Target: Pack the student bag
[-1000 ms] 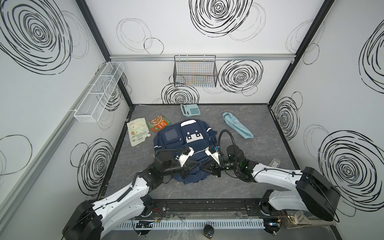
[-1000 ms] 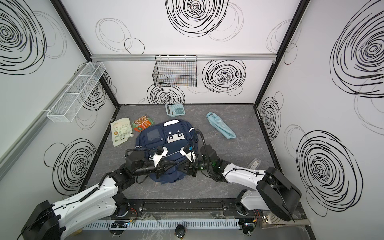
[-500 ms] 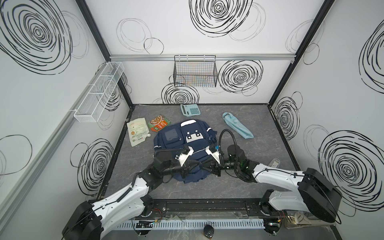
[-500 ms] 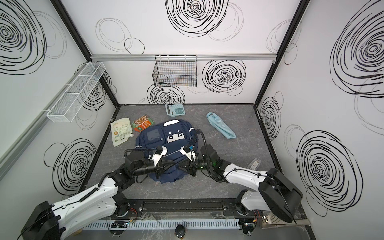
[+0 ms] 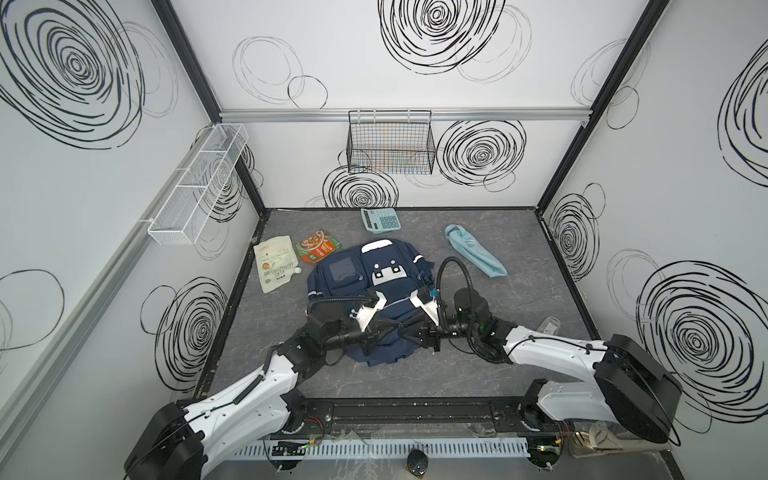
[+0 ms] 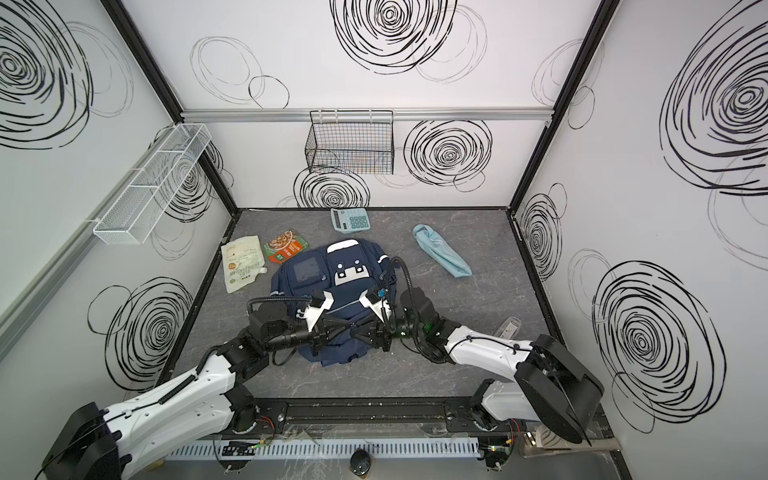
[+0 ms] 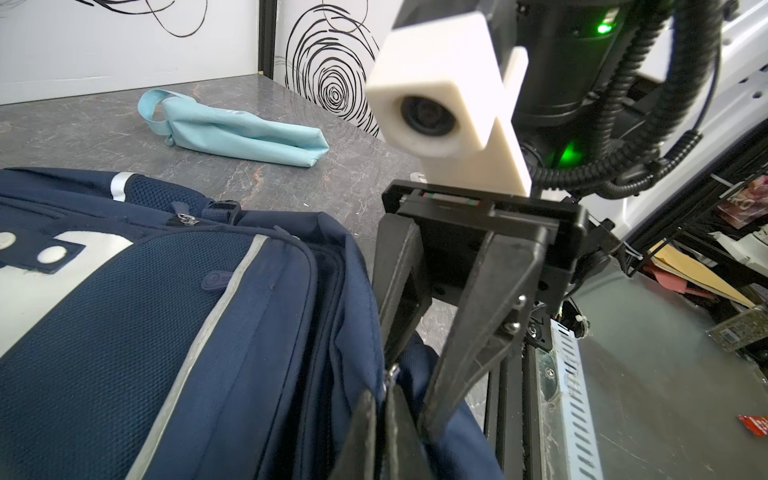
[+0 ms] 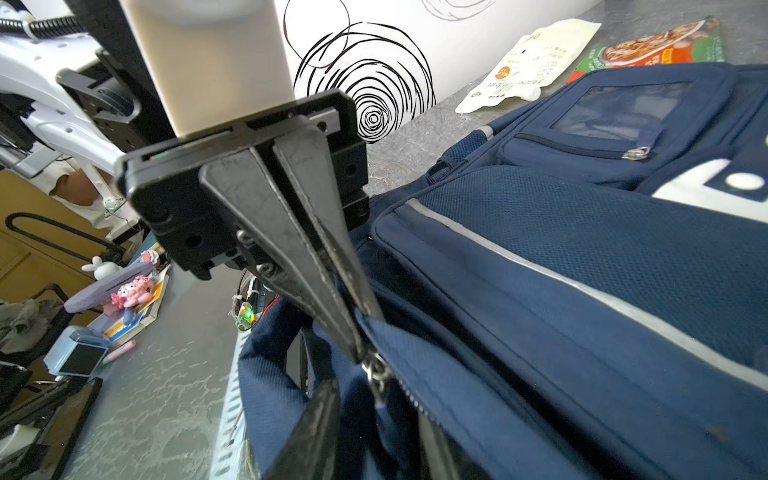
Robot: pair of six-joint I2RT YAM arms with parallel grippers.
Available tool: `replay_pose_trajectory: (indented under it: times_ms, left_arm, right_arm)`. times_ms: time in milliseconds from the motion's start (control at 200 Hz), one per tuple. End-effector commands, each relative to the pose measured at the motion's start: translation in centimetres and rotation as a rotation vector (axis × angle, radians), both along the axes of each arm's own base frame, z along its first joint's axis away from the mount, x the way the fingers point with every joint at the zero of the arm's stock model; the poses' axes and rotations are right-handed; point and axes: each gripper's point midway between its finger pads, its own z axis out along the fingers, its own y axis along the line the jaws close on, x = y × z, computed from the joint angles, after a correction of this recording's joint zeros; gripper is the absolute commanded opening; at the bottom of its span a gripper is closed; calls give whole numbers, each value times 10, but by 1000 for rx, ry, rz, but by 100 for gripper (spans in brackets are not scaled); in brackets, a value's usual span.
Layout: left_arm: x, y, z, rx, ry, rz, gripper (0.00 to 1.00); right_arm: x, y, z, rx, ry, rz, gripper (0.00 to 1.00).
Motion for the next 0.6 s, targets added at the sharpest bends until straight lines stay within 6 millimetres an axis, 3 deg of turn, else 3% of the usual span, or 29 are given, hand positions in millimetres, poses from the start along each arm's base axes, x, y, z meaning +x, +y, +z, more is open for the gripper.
replay_pose_trajectory:
  times_ms: [0,595]
  left_arm:
    - [5,-5,45,-116,-137,-8,0]
    - [8,-4,41,-101,-132,5,0]
  right_arm:
    - [12,6,39,88,-107,-42,39]
    - [22,4,38,41,-121,-88,8]
